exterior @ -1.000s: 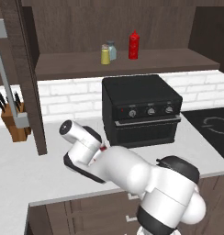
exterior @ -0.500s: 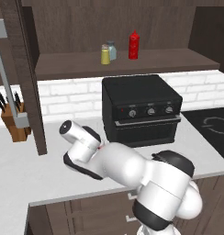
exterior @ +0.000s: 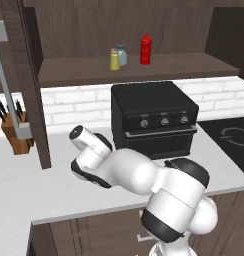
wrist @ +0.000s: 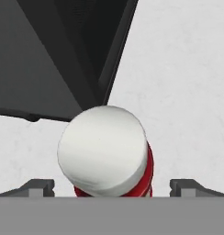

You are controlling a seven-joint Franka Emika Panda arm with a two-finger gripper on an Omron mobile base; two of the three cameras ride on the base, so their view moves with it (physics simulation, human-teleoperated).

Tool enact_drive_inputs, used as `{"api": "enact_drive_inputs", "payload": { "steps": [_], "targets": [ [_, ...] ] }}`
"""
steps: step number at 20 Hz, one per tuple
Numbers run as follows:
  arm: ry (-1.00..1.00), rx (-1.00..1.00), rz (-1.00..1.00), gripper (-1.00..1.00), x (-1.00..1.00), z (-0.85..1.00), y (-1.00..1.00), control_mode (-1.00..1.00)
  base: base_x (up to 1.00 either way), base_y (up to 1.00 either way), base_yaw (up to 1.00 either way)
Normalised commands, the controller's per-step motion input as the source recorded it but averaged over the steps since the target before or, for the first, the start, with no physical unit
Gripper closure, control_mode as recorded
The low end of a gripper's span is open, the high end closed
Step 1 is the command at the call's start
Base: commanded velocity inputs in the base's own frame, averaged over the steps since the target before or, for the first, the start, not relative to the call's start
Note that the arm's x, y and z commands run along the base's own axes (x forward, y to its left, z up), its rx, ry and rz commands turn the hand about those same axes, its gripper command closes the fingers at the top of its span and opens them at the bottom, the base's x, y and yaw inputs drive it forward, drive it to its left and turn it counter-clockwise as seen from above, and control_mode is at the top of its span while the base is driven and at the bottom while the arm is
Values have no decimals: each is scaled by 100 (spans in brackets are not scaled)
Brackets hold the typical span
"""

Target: Put the shaker and condiment bottle from the counter next to their counterparts in the cabinet.

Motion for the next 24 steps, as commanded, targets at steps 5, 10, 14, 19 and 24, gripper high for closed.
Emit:
{"api": "enact_drive_inputs", "payload": {
  "steps": [5, 10, 14, 19, 24],
  "targets": [
    [4, 1, -5, 100, 8, -8, -10, -100, 0, 0, 0],
    [14, -1, -1, 100, 18, -15, 3, -100, 0, 0, 0],
    [-5, -4, 0, 100, 12, 0, -2, -100, 0, 0, 0],
    [-18, -8, 6, 100, -4, 6, -1, -100, 0, 0, 0],
    [-20, -1, 7, 100, -28, 27, -14, -100, 0, 0, 0]
  ]
}}
